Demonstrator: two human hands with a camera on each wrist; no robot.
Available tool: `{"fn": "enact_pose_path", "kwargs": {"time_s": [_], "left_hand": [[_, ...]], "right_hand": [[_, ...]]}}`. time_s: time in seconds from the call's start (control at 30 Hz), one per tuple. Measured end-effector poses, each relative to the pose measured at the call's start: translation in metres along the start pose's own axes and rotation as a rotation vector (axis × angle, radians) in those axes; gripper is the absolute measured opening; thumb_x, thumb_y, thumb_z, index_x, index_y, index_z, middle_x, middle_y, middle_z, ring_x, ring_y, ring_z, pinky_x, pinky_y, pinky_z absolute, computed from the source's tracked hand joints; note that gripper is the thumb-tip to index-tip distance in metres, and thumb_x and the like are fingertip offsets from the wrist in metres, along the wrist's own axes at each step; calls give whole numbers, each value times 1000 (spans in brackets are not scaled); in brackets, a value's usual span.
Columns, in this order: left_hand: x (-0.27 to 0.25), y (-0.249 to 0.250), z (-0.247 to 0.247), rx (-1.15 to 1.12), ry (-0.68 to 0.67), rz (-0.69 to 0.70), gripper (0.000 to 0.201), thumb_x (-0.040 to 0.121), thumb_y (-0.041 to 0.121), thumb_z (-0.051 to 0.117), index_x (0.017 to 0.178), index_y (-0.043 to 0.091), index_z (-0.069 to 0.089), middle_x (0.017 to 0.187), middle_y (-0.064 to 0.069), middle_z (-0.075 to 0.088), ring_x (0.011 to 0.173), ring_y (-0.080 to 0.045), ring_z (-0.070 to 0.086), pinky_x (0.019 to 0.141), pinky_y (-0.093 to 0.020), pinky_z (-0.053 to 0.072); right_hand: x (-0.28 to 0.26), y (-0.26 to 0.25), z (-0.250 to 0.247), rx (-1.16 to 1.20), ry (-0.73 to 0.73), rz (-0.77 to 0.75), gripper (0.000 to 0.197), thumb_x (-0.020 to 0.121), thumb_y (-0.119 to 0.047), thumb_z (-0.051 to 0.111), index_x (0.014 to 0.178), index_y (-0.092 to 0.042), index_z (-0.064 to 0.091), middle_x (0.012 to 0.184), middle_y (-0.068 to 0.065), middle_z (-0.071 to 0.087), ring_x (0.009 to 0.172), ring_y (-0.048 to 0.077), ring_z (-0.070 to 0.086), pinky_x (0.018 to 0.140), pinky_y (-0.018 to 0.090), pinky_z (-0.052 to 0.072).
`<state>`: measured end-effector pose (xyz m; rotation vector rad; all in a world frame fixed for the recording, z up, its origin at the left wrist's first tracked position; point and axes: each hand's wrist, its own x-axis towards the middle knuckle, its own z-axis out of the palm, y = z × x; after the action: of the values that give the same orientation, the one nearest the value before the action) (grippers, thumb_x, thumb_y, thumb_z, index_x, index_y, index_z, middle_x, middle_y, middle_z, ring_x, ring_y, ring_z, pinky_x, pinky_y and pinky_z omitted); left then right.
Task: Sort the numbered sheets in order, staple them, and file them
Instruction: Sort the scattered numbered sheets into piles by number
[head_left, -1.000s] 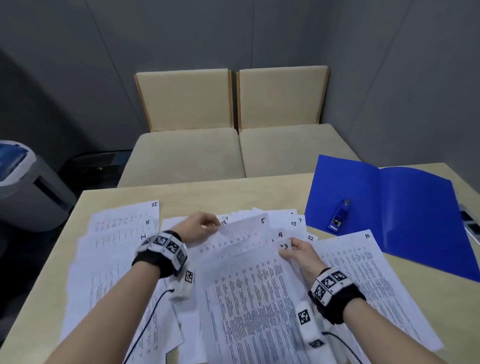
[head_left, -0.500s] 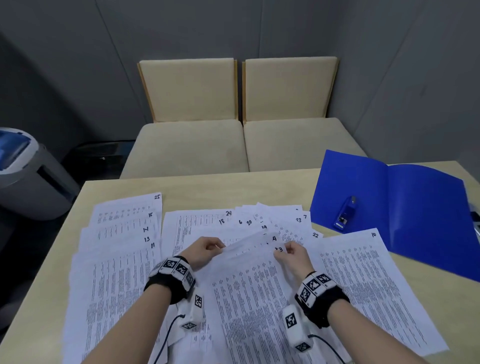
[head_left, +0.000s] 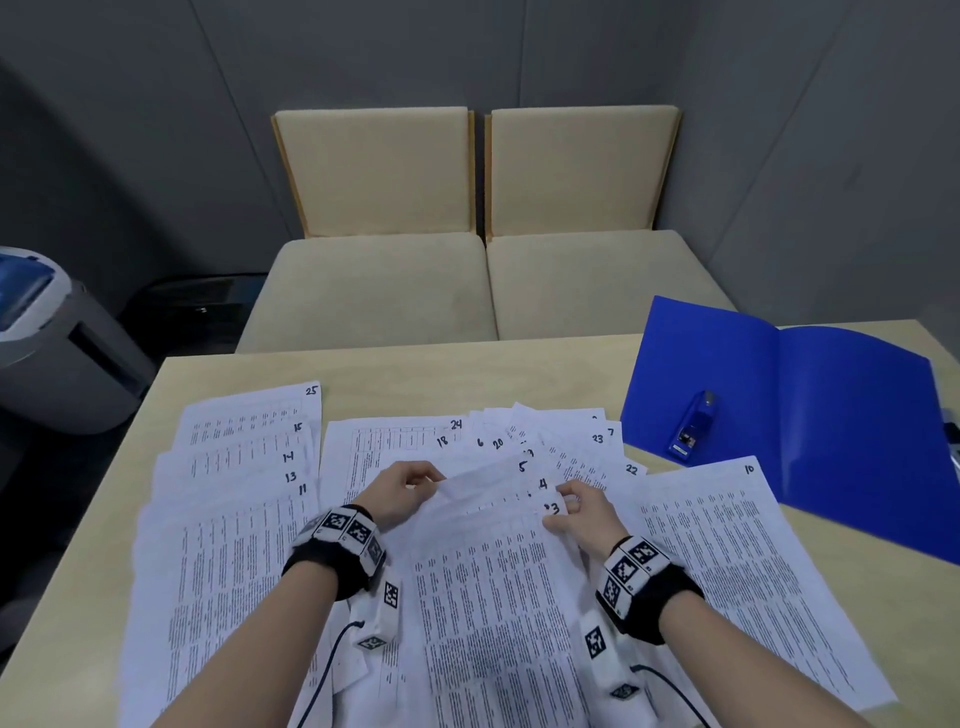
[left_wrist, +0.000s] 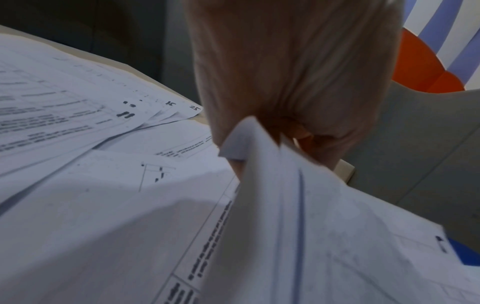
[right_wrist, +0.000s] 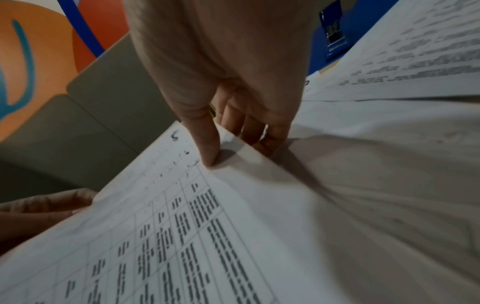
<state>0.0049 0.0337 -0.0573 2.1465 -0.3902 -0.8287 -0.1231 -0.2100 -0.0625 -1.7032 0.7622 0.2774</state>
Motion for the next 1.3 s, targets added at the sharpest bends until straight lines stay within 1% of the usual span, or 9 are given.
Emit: {"fn": "enact_pose_path", "kwargs": {"time_s": [0.3,0.47,0.6,0.73,0.83,0.9,1.03,1.17,1.3], "left_hand": [[2,8,-3,4,-23,-9,12,90,20,57,83,24,66,62,9,57,55,-10,49,58,-22,38],[22,39,9,560,456,108,22,93,31,51,110,18,58,108,0,56,103,-19,50,76,-29,43],[50,56,26,842,272,127,41,95,27,43,136,22,40,131,1,51,123,-23,41,104,-44,27],[64,62,29,659,246,115,36,89,22,53,125,24,53,111,5,63,113,-19,51,111,-46,13],[61,65,27,631,313,332,15,87,18,56,98,17,66,92,0,65,94,-22,58,103,-38,28],[55,60,26,711,344,492,8,86,14,58,84,10,65,82,-5,62,76,-28,59,85,-36,43],[40,51,21,867,458,633,24,87,23,42,66,14,50,56,3,54,43,-19,49,57,-23,47],[29,59,12,873,389,581,31,91,27,36,65,15,48,55,0,56,44,-24,51,58,-28,48],[21,72,1,658,124,258,29,90,27,54,63,18,46,60,3,51,59,-20,48,56,-27,32]], "right_hand": [[4,4,-1,4,-6,-29,22,78,3,68,84,-17,61,98,13,72,95,29,68,90,44,54],[3,12,1,-93,24,-43,15,78,-2,65,82,-16,64,93,7,73,92,25,68,89,37,54],[0,17,5,-148,96,-51,12,78,-3,63,88,-8,65,92,9,72,88,25,67,76,28,49],[0,17,5,-152,83,-63,12,79,-3,62,80,-15,62,86,5,68,75,16,60,63,20,43],[-1,20,1,-133,88,-47,10,79,-4,63,85,-11,63,86,4,67,79,18,60,70,24,44],[-2,20,-2,-139,87,-49,9,78,-3,63,84,-9,64,85,7,70,79,21,61,71,25,45],[-4,21,-9,-171,77,-46,4,78,-5,62,80,-3,59,71,3,57,67,17,49,62,26,34],[-4,26,-12,-152,82,-34,18,75,-7,61,90,2,60,78,14,64,73,18,53,68,27,38],[-6,29,-14,-161,79,-55,21,74,-9,62,92,2,60,95,24,66,73,25,57,74,32,48]]}}
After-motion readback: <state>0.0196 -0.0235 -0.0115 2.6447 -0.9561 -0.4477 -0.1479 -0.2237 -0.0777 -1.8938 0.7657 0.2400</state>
